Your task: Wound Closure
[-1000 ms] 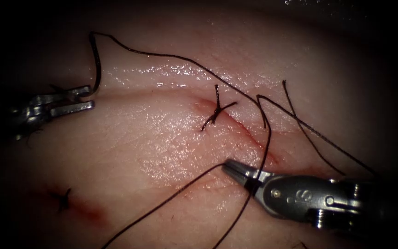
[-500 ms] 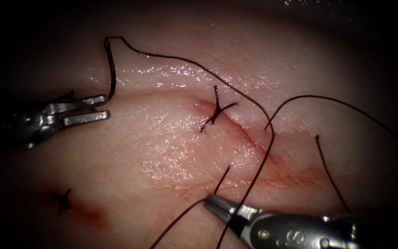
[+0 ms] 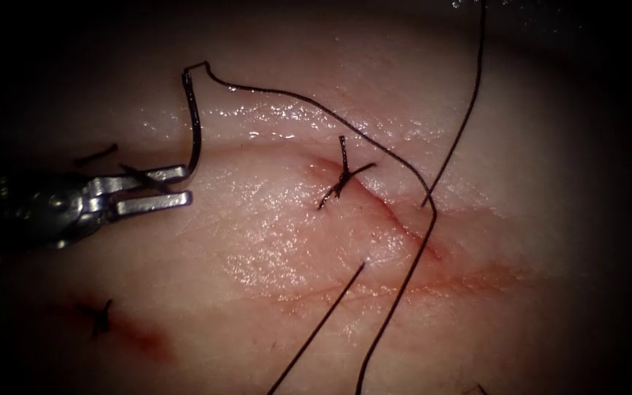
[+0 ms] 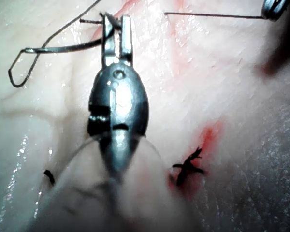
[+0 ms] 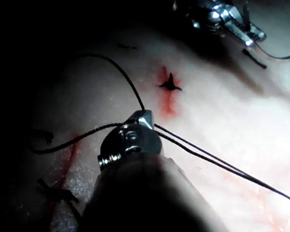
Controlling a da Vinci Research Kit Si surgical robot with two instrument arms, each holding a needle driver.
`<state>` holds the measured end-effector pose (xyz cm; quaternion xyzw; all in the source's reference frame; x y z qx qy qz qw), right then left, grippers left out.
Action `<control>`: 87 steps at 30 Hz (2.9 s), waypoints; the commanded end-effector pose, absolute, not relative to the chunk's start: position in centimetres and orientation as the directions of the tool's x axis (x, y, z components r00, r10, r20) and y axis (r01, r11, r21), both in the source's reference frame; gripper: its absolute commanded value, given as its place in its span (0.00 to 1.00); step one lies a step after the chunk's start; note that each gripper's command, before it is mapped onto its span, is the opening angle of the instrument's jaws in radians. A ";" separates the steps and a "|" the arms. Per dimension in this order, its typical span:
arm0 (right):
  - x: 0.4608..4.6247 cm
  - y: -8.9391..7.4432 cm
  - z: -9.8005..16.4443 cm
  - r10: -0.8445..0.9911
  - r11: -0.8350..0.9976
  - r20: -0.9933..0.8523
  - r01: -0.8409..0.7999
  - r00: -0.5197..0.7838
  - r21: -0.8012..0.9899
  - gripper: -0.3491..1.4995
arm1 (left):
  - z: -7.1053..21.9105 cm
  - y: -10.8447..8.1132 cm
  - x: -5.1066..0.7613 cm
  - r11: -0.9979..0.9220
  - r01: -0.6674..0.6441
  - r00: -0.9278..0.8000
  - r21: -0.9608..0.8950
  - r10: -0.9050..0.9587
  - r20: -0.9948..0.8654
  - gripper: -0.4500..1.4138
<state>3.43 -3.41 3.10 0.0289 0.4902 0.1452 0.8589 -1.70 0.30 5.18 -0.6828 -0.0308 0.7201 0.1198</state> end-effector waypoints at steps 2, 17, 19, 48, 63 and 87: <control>3.57 -3.5 3.0 0.260 0.962 -0.841 -0.200 0.475 0.185 0.00 | 5.2 0.3 -1.76 -0.972 -0.119 -0.043 -0.204 0.210 -0.977 0.00; 3.66 -3.9 2.8 0.216 0.976 -0.846 -0.081 0.487 0.202 0.00 | 5.2 0.3 -1.85 -0.975 -0.100 -0.042 -0.199 0.204 -0.978 0.00; 3.70 -4.0 2.8 0.199 0.978 -0.855 -0.044 0.479 0.203 0.00 | 5.3 0.3 -1.88 -0.975 -0.100 -0.040 -0.199 0.204 -0.978 0.00; 1.69 -3.6 2.9 0.248 0.952 -0.835 -0.283 0.492 0.116 0.98 | 4.9 1.2 -2.84 -0.997 0.003 0.053 -0.081 0.081 -0.995 0.00; 1.05 -3.5 3.0 0.324 0.912 -0.771 -0.398 0.548 0.101 0.99 | 4.4 1.4 -2.87 -0.998 0.066 0.180 0.016 -0.004 -0.984 0.00; 0.25 -2.7 2.9 0.280 0.820 -0.395 -0.432 0.875 -0.376 0.99 | 5.8 1.3 -2.39 -0.998 0.062 0.039 0.035 -0.032 -0.999 0.00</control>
